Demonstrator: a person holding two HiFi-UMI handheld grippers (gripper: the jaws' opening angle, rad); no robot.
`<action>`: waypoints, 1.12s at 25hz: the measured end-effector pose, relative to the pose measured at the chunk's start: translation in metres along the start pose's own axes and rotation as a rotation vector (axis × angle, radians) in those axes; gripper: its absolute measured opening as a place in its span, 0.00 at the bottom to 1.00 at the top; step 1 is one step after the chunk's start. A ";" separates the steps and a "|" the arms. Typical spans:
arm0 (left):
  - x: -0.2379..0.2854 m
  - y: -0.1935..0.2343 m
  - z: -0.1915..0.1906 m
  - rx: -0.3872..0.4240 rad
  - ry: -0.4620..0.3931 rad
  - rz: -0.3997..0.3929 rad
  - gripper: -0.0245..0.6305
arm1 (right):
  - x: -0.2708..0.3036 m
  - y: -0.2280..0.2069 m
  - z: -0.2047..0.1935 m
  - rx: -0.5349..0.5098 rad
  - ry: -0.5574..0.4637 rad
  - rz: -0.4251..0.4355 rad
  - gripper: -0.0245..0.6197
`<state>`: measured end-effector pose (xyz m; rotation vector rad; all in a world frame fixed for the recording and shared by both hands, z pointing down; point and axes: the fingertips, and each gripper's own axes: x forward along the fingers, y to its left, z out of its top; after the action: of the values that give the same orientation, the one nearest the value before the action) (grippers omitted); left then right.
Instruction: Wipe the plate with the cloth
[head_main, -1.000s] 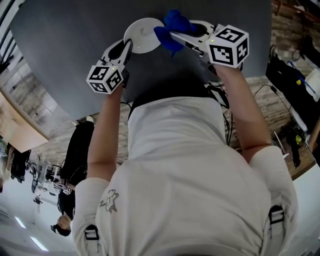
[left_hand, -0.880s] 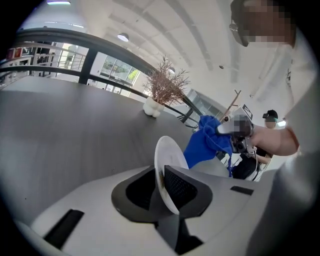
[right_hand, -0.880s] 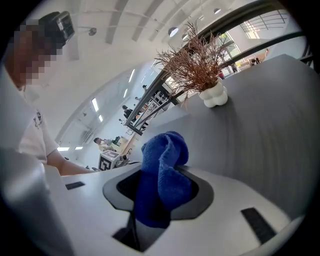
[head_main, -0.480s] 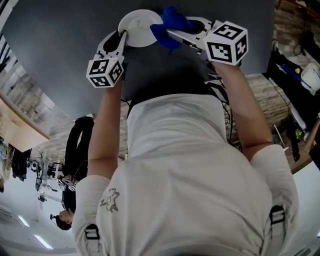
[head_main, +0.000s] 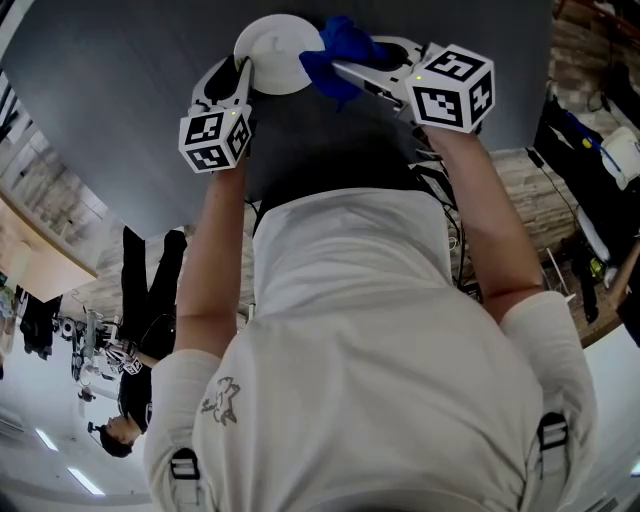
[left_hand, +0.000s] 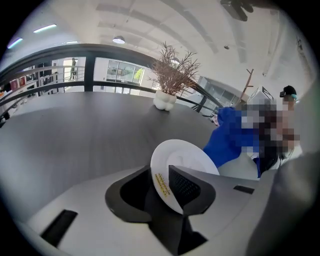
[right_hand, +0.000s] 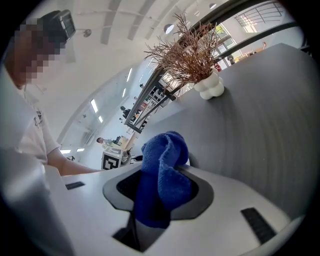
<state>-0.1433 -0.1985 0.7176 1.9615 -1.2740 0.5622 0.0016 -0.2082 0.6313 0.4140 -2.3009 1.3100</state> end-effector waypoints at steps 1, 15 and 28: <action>0.001 0.000 0.000 0.009 0.003 0.009 0.23 | 0.000 -0.001 -0.001 0.001 0.001 -0.001 0.24; -0.021 0.000 0.031 -0.002 -0.061 0.029 0.28 | -0.011 0.018 0.022 -0.047 -0.052 -0.022 0.24; -0.116 -0.089 0.090 0.049 -0.249 -0.100 0.09 | -0.065 0.107 0.022 -0.228 -0.180 -0.044 0.24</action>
<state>-0.1124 -0.1759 0.5504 2.1756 -1.3110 0.3094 0.0012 -0.1715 0.5100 0.5196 -2.5389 1.0101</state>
